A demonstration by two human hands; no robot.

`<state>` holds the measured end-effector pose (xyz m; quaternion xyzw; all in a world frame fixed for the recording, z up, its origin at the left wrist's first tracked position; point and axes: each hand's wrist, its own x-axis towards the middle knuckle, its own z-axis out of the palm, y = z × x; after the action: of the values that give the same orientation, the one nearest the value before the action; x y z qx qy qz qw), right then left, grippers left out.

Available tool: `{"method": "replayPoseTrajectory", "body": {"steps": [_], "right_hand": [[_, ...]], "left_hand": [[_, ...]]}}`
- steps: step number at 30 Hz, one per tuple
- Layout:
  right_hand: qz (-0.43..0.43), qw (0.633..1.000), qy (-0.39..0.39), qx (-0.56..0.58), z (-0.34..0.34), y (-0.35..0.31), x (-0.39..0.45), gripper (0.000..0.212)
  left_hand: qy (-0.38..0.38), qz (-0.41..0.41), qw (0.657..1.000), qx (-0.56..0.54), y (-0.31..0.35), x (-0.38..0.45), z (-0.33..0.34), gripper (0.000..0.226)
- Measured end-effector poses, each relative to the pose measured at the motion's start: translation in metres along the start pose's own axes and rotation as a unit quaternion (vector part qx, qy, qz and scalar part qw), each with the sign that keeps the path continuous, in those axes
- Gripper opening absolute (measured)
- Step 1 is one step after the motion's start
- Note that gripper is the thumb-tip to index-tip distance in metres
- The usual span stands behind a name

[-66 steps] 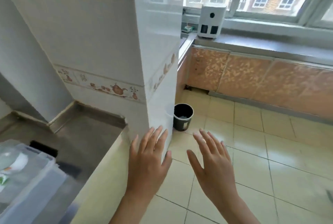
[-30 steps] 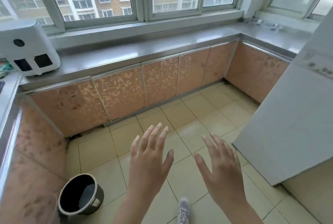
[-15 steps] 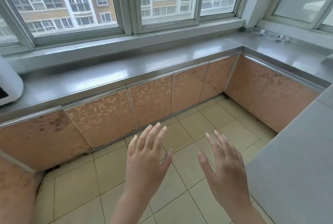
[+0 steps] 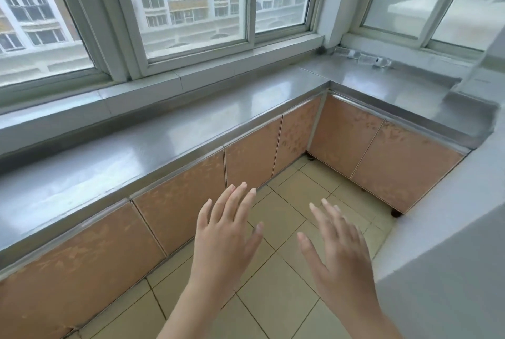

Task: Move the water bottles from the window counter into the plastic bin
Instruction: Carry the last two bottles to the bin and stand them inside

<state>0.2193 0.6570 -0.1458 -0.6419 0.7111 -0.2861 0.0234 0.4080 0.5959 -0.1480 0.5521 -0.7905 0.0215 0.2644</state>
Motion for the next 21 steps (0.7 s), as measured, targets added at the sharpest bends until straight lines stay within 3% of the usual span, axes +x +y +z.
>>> {"method": "replayPoseTrajectory", "body": {"steps": [8,21], "right_hand": [[0.066,0.997,0.028,-0.005,0.025,0.027,0.105,0.058],[0.086,0.996,0.031,0.002,0.067,0.156,0.320,0.060]], "left_hand": [[-0.009,0.064,0.997,-0.033,-0.001,0.124,0.059,0.054],[-0.051,0.096,0.994,-0.028,0.042,0.349,0.193,0.054]]}}
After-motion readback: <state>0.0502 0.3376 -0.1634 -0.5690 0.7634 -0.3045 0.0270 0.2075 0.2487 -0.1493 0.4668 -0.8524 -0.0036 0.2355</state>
